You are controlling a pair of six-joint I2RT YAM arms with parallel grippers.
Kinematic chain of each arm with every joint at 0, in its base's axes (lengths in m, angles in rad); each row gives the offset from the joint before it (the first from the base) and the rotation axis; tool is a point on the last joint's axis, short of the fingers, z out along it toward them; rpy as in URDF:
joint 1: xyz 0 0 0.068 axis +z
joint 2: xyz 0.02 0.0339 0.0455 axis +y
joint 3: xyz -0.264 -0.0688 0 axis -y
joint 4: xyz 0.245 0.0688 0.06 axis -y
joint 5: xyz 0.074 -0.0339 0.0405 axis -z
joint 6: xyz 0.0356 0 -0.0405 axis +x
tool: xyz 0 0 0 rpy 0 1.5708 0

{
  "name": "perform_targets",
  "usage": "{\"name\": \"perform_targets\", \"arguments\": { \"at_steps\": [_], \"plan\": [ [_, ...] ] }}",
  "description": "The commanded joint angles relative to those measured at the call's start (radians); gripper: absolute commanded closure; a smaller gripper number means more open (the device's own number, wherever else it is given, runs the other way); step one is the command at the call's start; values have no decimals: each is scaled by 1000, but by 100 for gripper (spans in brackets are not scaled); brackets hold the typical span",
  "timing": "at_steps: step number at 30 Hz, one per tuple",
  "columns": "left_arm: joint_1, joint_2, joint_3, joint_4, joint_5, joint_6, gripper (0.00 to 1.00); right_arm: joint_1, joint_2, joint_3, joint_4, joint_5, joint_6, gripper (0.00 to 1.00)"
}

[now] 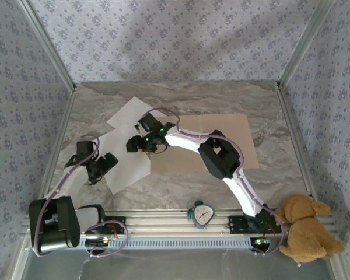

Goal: Put the files into the folder

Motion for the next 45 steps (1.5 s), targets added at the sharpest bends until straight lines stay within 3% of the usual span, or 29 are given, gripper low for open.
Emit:
{"name": "perform_targets", "arguments": {
  "at_steps": [1, 11, 29, 45],
  "plan": [
    [7, 26, 28, 7, 25, 20, 8, 7, 21, -10, -28, 8, 13, 31],
    [8, 51, 32, 19, 51, 29, 14, 17, 20, -115, 33, -41, 65, 32],
    [15, -20, 4, 28, 70, 32, 22, 58, -2, -116, 55, -68, 70, 32],
    [29, 3, 25, -28, 23, 30, 18, 63, -7, -105, 57, -80, 68, 32]
  ]
}}
